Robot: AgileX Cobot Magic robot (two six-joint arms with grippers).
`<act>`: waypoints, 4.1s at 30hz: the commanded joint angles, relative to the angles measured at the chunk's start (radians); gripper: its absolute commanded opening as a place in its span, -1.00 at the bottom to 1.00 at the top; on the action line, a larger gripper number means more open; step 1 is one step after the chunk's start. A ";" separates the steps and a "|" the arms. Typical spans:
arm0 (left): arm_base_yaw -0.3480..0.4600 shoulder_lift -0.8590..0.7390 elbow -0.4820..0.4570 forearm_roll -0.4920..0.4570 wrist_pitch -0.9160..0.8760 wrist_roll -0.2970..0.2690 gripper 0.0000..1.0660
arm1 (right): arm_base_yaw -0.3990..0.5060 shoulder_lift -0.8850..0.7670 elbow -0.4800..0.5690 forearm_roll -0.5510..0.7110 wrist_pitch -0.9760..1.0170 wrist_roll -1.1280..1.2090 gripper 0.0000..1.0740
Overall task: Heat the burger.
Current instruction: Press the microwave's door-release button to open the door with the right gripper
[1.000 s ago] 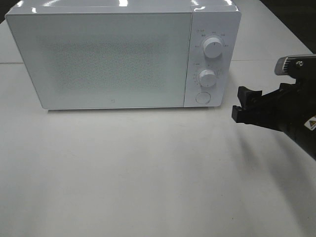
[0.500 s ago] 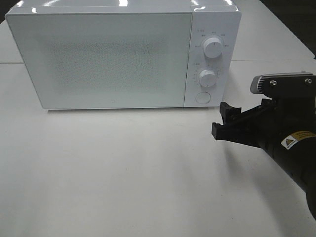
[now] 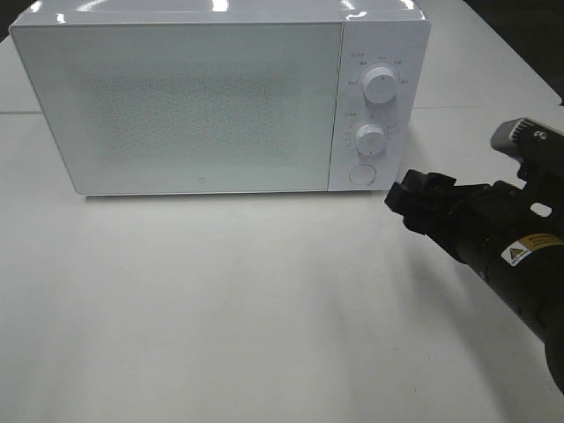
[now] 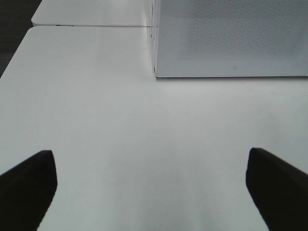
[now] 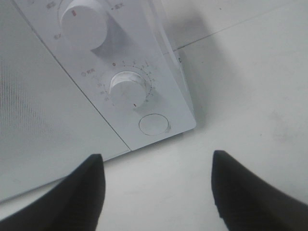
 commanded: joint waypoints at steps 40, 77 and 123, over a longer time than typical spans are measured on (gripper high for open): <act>0.003 -0.018 0.002 0.001 -0.001 -0.004 0.89 | -0.004 0.268 -0.153 0.022 -0.011 1.088 -1.00; 0.003 -0.018 0.002 0.002 -0.001 -0.004 0.89 | -0.166 0.532 -0.547 -0.060 0.107 1.087 -1.00; 0.003 -0.018 0.002 0.002 -0.001 -0.004 0.89 | -0.222 0.605 -0.799 -0.004 -0.082 1.026 -1.00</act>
